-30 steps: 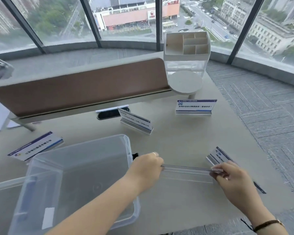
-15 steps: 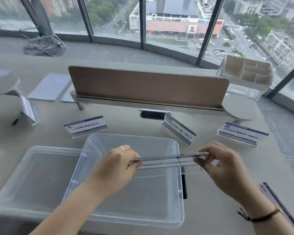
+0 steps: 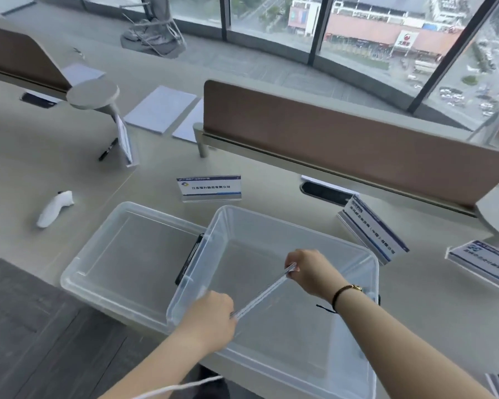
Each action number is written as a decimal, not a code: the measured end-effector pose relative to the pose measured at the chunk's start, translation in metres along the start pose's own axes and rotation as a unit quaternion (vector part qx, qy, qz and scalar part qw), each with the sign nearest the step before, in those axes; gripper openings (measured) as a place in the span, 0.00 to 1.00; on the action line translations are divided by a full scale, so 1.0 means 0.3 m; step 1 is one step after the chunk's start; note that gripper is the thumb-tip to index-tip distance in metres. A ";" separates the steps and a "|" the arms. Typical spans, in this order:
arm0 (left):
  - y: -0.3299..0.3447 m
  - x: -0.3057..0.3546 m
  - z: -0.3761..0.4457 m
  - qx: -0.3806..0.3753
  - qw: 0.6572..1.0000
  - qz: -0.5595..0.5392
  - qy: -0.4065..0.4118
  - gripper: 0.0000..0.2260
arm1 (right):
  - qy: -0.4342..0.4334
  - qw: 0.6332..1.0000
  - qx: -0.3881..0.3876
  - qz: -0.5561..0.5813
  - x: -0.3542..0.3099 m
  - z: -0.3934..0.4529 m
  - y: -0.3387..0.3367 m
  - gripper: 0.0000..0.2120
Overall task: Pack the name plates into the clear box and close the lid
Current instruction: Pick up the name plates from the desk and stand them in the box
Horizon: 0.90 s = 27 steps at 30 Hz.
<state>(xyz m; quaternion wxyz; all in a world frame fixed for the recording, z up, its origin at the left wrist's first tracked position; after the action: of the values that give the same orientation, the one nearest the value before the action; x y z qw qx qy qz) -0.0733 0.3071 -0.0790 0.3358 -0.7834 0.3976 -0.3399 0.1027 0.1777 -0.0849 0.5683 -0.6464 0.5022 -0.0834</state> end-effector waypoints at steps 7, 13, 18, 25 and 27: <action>0.089 0.014 0.066 -0.041 0.997 0.064 0.002 0.06 | 0.078 0.996 0.013 0.043 0.044 0.086 0.125 0.11; 0.058 0.002 0.083 -0.037 0.999 0.021 0.031 0.12 | 0.217 0.923 0.094 0.303 0.043 -0.017 0.185 0.20; -0.180 -0.022 0.064 0.172 0.980 0.008 0.104 0.08 | 0.311 0.812 -0.043 0.492 -0.028 -0.112 0.371 0.26; -0.301 -0.233 0.118 0.248 0.959 -0.123 0.062 0.18 | 0.304 0.798 -0.076 0.514 -0.098 -0.092 0.416 0.32; -0.274 -0.264 0.138 0.205 0.959 -0.189 0.051 0.19 | 0.296 0.802 -0.084 0.512 -0.125 -0.070 0.414 0.31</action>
<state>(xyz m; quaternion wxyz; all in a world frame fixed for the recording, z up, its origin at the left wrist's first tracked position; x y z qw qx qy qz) -0.0436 0.4226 -0.0571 0.3976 -0.7404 0.1805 -0.5110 0.0015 0.2107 -0.1620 0.2955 -0.2845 0.9090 0.0744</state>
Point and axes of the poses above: each hand's wrist, its own z-axis towards the middle knuckle, its own y-axis out of the palm, x = y × z, the point moved 10 cm from there along z, towards the middle knuckle, and after that the axes turned 2 degrees about z, right-handed, at the moved point
